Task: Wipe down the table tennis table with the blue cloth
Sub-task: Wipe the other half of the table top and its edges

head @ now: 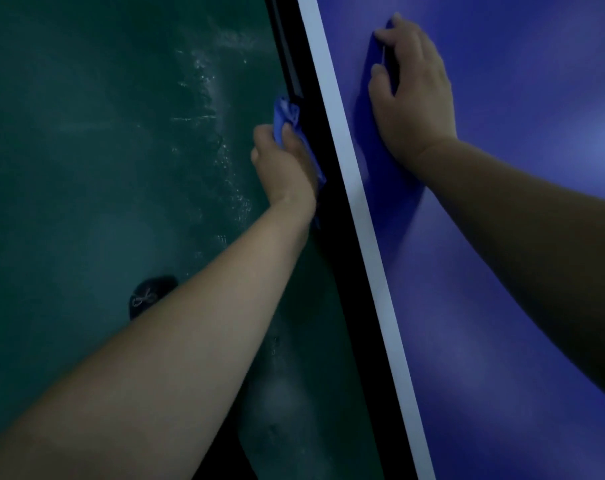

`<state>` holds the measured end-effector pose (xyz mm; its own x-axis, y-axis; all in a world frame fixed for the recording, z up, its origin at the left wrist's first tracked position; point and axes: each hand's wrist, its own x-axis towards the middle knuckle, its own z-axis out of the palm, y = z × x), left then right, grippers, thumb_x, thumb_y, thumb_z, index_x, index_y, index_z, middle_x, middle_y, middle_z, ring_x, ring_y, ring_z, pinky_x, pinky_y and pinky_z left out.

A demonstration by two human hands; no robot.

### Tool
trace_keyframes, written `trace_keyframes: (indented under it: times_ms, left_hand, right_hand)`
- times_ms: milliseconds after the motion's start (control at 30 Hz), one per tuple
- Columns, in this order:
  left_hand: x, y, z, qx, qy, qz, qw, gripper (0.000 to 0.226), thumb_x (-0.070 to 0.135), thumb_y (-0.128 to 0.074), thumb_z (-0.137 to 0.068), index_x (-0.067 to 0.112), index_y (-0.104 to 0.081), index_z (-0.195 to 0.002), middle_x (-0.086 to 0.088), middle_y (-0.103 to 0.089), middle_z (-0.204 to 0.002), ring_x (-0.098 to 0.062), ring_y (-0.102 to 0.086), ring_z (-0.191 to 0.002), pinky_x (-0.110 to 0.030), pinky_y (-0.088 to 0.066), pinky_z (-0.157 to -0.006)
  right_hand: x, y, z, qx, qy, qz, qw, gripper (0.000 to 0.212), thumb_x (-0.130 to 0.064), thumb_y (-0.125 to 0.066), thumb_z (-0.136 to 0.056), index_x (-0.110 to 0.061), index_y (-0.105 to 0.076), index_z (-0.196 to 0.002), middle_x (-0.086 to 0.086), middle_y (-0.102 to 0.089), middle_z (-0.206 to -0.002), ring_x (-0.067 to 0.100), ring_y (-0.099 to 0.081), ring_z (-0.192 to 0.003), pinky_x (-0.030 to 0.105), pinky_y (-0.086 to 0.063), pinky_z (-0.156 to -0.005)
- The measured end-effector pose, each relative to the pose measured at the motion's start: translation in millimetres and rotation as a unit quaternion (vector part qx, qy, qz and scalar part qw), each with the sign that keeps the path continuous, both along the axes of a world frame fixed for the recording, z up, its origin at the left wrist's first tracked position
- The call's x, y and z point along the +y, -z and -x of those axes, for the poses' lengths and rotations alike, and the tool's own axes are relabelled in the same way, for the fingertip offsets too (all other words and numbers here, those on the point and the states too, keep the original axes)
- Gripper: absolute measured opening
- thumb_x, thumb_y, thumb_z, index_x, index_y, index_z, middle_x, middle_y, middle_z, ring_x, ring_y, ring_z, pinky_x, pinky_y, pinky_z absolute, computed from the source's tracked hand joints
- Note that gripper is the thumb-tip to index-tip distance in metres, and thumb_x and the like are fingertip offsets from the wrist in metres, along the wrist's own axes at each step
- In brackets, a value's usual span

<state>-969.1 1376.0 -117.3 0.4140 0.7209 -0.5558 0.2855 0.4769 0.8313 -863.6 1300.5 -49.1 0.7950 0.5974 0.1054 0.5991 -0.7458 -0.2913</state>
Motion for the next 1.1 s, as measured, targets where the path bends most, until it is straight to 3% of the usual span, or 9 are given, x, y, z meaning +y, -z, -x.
trace_keyframes:
  times_ms: [100,233,433,567,700,800,933,1033,1100]
  left_hand:
    - [-17,-10,20,-0.021,0.011,-0.045,0.999,0.011,0.018,-0.044,-0.102,0.008,-0.048,-0.102,-0.014,-0.050,-0.109,-0.014,-0.048,-0.082,-0.026,-0.045,-0.078]
    - [21,-21,-6,-0.064,0.009,-0.122,0.990,0.005,0.019,-0.047,-0.101,0.016,-0.046,-0.097,-0.007,-0.047,-0.104,-0.004,-0.047,-0.075,-0.011,-0.041,-0.067]
    - [58,-12,-42,0.009,0.023,0.015,1.000,0.008,0.018,-0.041,-0.102,0.013,-0.044,-0.096,-0.015,-0.051,-0.111,-0.012,-0.048,-0.079,-0.028,-0.045,-0.080]
    - [25,-28,-8,-0.010,0.067,-0.047,0.997,0.007,0.019,-0.045,-0.102,0.016,-0.042,-0.096,-0.008,-0.047,-0.104,-0.001,-0.045,-0.074,-0.009,-0.038,-0.065]
    - [79,-34,-56,-0.027,0.041,-0.092,0.995,0.007,0.021,-0.046,-0.101,0.018,-0.044,-0.095,-0.009,-0.050,-0.107,-0.002,-0.047,-0.074,-0.013,-0.040,-0.065]
    - [107,-23,-84,-0.005,0.031,-0.045,0.998,0.013,0.021,-0.042,-0.103,0.010,-0.046,-0.100,-0.014,-0.051,-0.112,-0.015,-0.049,-0.079,-0.027,-0.044,-0.074]
    - [73,-29,-44,0.031,0.096,0.001,0.995,0.012,0.020,-0.040,-0.104,0.014,-0.043,-0.093,-0.007,-0.048,-0.102,0.000,-0.042,-0.072,-0.012,-0.034,-0.062]
    - [73,-41,-42,-0.013,0.088,-0.045,0.995,0.021,0.019,-0.042,-0.102,0.025,-0.042,-0.082,-0.002,-0.045,-0.094,0.007,-0.043,-0.066,-0.007,-0.034,-0.057]
    - [101,-45,-71,-0.018,0.077,-0.093,0.992,0.024,0.018,-0.043,-0.101,0.028,-0.039,-0.079,-0.003,-0.047,-0.094,0.002,-0.043,-0.065,-0.008,-0.034,-0.054]
  right_hand:
    - [20,-1,-22,-0.006,0.012,0.004,1.000,0.043,-0.032,-0.038,-0.096,-0.019,-0.044,-0.136,-0.004,-0.038,-0.149,0.011,-0.035,-0.136,0.031,-0.030,-0.113]
    - [54,-1,-47,0.004,0.017,0.003,1.000,0.042,-0.033,-0.038,-0.097,-0.017,-0.045,-0.135,-0.003,-0.037,-0.149,0.013,-0.035,-0.136,0.030,-0.030,-0.112]
    - [63,-4,-59,0.016,0.042,-0.009,0.999,0.040,-0.029,-0.042,-0.096,-0.016,-0.047,-0.133,-0.003,-0.037,-0.150,0.013,-0.034,-0.138,0.035,-0.029,-0.114]
    - [62,-4,-58,0.018,0.050,-0.004,0.999,0.040,-0.028,-0.043,-0.096,-0.016,-0.047,-0.134,-0.003,-0.036,-0.151,0.013,-0.033,-0.138,0.033,-0.029,-0.114]
    - [63,-2,-58,0.019,0.051,0.005,0.999,0.041,-0.029,-0.042,-0.096,-0.018,-0.046,-0.135,-0.003,-0.034,-0.152,0.014,-0.030,-0.140,0.034,-0.027,-0.115]
    - [63,-3,-58,0.018,0.049,0.004,0.999,0.041,-0.028,-0.043,-0.096,-0.017,-0.046,-0.135,-0.002,-0.034,-0.153,0.016,-0.029,-0.141,0.038,-0.027,-0.115]
    - [63,-6,-58,0.024,0.049,0.003,0.999,0.040,-0.027,-0.044,-0.096,-0.016,-0.046,-0.135,-0.001,-0.034,-0.153,0.018,-0.028,-0.142,0.038,-0.025,-0.116]
    - [62,-5,-57,0.024,0.045,0.009,0.999,0.040,-0.029,-0.043,-0.096,-0.016,-0.047,-0.134,-0.001,-0.034,-0.153,0.019,-0.028,-0.142,0.039,-0.025,-0.116]
    - [62,-5,-58,0.019,0.043,0.015,0.999,0.041,-0.029,-0.043,-0.096,-0.015,-0.047,-0.134,0.000,-0.034,-0.153,0.020,-0.028,-0.142,0.038,-0.024,-0.116]
